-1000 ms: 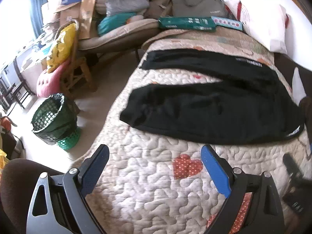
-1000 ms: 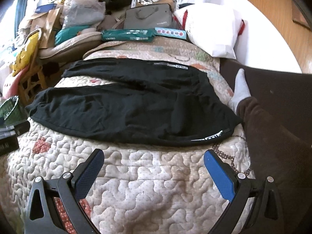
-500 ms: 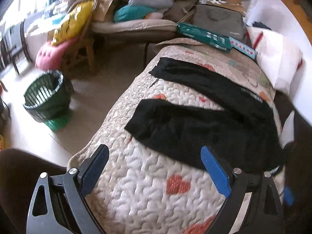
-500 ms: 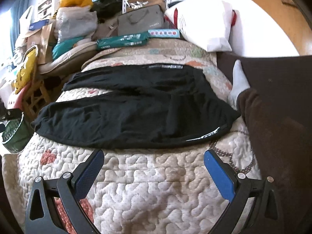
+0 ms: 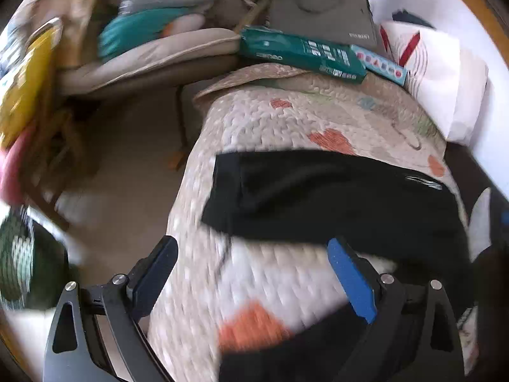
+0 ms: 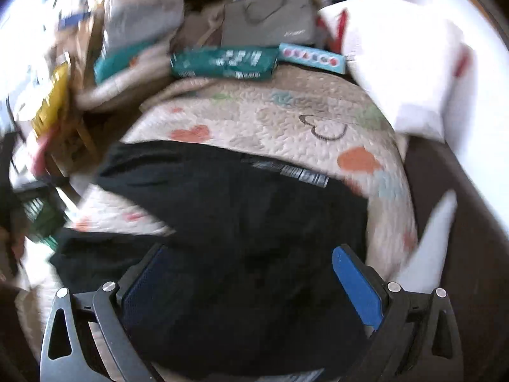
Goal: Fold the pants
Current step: 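Grasp the pants waistband with the right gripper while the left gripper grasps the other waistband end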
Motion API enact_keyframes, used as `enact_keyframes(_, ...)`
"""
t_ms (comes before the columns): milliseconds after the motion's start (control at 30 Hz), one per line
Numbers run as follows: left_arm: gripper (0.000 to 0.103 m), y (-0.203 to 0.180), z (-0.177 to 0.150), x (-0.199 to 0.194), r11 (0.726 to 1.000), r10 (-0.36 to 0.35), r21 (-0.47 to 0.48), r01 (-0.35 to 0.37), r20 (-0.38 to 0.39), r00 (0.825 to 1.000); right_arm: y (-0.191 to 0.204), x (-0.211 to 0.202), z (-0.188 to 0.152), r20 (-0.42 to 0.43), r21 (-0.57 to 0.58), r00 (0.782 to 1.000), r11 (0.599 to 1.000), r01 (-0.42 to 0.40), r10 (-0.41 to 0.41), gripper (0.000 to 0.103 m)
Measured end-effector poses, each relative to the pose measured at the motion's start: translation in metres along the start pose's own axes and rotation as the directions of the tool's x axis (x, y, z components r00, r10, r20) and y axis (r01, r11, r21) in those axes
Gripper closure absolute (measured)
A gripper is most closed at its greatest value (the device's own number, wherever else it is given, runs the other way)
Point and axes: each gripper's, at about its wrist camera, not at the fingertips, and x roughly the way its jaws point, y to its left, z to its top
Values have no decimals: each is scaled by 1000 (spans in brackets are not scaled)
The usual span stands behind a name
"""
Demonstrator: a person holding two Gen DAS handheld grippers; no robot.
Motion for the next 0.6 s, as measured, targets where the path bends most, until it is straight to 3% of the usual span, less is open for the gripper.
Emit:
enact_keyframes(67, 8, 3, 23, 24, 1000, -1, 26, 0, 17, 1000, -23, 44, 28, -33, -56, 999, 998, 36, -38, 0)
enact_keyframes(133, 8, 6, 44, 48, 1000, -25, 17, 25, 20, 999, -48, 81, 51, -30, -40, 998, 997, 60, -61, 0)
enact_keyframes(267, 8, 3, 78, 105, 998, -39, 43, 40, -31, 999, -81, 139, 76, -61, 53, 998, 999, -14, 17, 0)
enact_keyframes(400, 8, -14, 87, 135, 986, -33, 161, 44, -72, 997, -83, 182, 89, -92, -13, 993, 997, -77, 75, 1)
enact_keyframes(500, 8, -33, 81, 155, 956, -23, 288, 65, -148, 989, -83, 205, 90, -120, -63, 988, 993, -104, 96, 2)
enact_keyframes(567, 12, -41, 74, 162, 938, -14, 340, 72, -170, 985, -84, 216, 89, -141, -77, 984, 990, -120, 108, 4)
enact_keyframes(600, 23, -41, 73, 161, 937, -28, 338, 83, -164, 986, -84, 221, 89, -149, -78, 982, 988, -131, 119, 4)
